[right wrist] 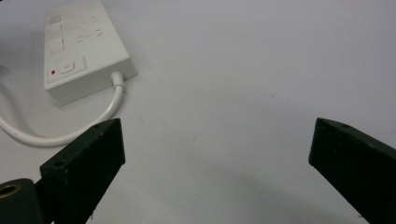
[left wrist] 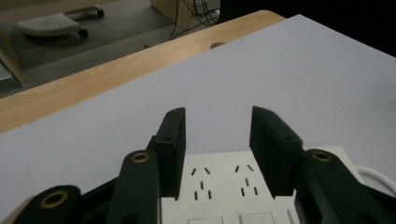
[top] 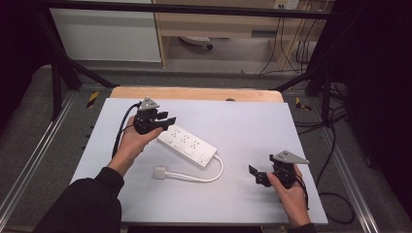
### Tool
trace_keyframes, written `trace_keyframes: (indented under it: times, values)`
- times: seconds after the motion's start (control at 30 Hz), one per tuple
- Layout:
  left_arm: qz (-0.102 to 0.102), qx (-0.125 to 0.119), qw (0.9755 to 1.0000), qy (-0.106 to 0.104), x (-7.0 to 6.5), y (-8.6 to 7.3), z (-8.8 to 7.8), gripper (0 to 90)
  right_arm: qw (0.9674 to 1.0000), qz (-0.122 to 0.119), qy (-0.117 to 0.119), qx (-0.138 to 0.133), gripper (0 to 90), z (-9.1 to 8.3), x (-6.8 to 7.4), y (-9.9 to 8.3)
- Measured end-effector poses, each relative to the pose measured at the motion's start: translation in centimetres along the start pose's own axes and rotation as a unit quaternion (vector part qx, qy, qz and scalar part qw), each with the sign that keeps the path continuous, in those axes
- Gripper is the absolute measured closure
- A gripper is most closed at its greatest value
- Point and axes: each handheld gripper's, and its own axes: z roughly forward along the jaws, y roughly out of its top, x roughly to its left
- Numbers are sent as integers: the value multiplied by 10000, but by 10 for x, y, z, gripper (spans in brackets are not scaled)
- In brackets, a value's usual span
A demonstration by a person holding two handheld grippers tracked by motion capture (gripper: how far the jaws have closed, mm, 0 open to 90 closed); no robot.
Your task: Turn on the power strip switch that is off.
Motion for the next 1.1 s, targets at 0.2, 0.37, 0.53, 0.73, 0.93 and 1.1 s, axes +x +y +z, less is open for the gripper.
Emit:
trace_keyframes:
  times: [0.2,0.37,0.53,0.73,0.93,1.1]
  values:
    - [11,99,9999,-6,2,-2,4,654,10000,-6,1,4,40,0,0,0]
    - [-28,148,9999,-76,3,-4,9,718,10000,3,2,0,40,0,0,0]
    - [8,212,9997,-136,3,-7,12,759,10000,1,-15,3,40,0,0,0]
    - [13,299,9994,-176,3,-12,16,797,10000,4,4,7,39,0,1,0]
    - [-3,365,9991,-192,4,-16,19,823,10000,-13,3,17,37,0,0,0]
    - [-43,395,9991,-158,7,-20,20,851,10000,-22,0,17,37,1,1,0]
